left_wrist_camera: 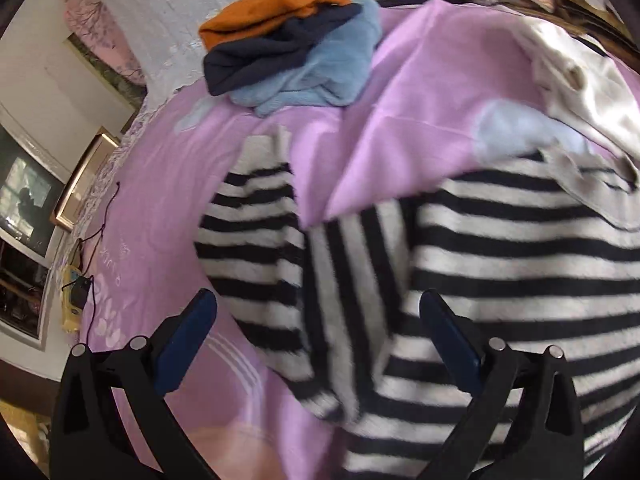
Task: Fold small clothes
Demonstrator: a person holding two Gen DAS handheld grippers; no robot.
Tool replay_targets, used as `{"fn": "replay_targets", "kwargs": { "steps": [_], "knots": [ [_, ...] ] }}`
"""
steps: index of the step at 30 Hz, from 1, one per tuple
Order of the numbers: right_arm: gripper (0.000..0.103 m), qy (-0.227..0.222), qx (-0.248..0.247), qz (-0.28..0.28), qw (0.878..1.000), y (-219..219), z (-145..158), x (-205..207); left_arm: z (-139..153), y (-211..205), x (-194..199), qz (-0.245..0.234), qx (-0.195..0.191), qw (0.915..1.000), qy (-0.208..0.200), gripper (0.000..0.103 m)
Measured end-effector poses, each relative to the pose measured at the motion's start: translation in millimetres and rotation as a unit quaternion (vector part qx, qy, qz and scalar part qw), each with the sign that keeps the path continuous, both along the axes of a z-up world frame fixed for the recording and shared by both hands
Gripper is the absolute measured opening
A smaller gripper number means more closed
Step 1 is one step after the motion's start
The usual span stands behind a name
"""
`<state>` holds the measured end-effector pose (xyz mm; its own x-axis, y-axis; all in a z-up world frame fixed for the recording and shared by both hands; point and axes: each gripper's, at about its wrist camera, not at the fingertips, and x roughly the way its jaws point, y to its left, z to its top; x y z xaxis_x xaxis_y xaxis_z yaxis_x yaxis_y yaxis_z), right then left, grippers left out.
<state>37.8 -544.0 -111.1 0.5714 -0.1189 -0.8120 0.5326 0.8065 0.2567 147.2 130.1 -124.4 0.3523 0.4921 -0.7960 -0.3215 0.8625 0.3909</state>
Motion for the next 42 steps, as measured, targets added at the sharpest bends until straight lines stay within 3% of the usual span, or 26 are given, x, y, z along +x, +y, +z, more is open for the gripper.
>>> {"fn": "replay_targets", "kwargs": {
  "steps": [4,7,9,10,11,12,14,16,18,22,27,29,31,33,38,42],
  "knots": [
    [0.073,-0.003,-0.005,-0.007,1.0,36,15,-30,1,38,51,-0.009,0.039,0.9991,0.012,0.099],
    [0.073,0.007,0.003,-0.003,1.0,71,18,-47,-12,69,89,0.01,0.014,0.9997,0.018,0.098],
    [0.073,0.013,-0.005,0.002,1.0,93,20,-61,-25,85,105,0.017,-0.002,0.9994,0.029,0.074],
    [0.073,0.014,-0.01,0.005,1.0,104,22,-67,-35,93,109,0.017,-0.022,0.9986,0.045,0.054],
    [0.073,0.013,-0.014,0.006,1.0,113,25,-76,-41,101,110,0.019,-0.039,0.9977,0.052,0.045],
    [0.073,0.009,-0.016,0.007,1.0,121,27,-83,-42,106,106,0.015,-0.05,0.9977,0.043,0.045],
    [0.073,0.002,-0.017,0.008,1.0,135,33,-93,-32,114,91,-0.009,-0.065,0.9976,0.022,0.028],
    [0.073,-0.006,-0.017,0.01,1.0,144,38,-98,-13,128,69,-0.016,-0.078,0.9968,-0.005,0.017],
    [0.073,-0.018,-0.013,0.011,1.0,150,42,-97,11,149,41,-0.005,-0.077,0.9964,-0.035,0.012],
    [0.073,-0.038,0.009,0.031,0.999,171,43,-84,44,213,-32,0.059,-0.095,0.9902,-0.084,0.013],
    [0.073,-0.03,0.022,0.088,0.995,203,37,-63,15,251,-99,0.12,-0.129,0.983,-0.051,0.025],
    [0.074,-0.023,0.019,0.113,0.993,213,36,-60,14,249,-124,0.129,-0.157,0.977,-0.064,0.029],
    [0.075,-0.012,0.019,0.134,0.991,220,32,-60,19,227,-144,0.11,-0.18,0.9746,-0.074,0.041],
    [0.075,0.001,0.023,0.155,0.988,227,26,-61,22,187,-158,0.062,-0.208,0.9734,-0.072,0.045],
    [0.076,0.024,0.028,0.207,0.978,235,12,-70,14,67,-175,-0.075,-0.271,0.9591,-0.031,0.073],
    [0.078,0.041,0.058,0.24,0.968,232,-3,-83,-16,2,-193,-0.121,-0.284,0.9507,0.029,0.075]
  ]
}}
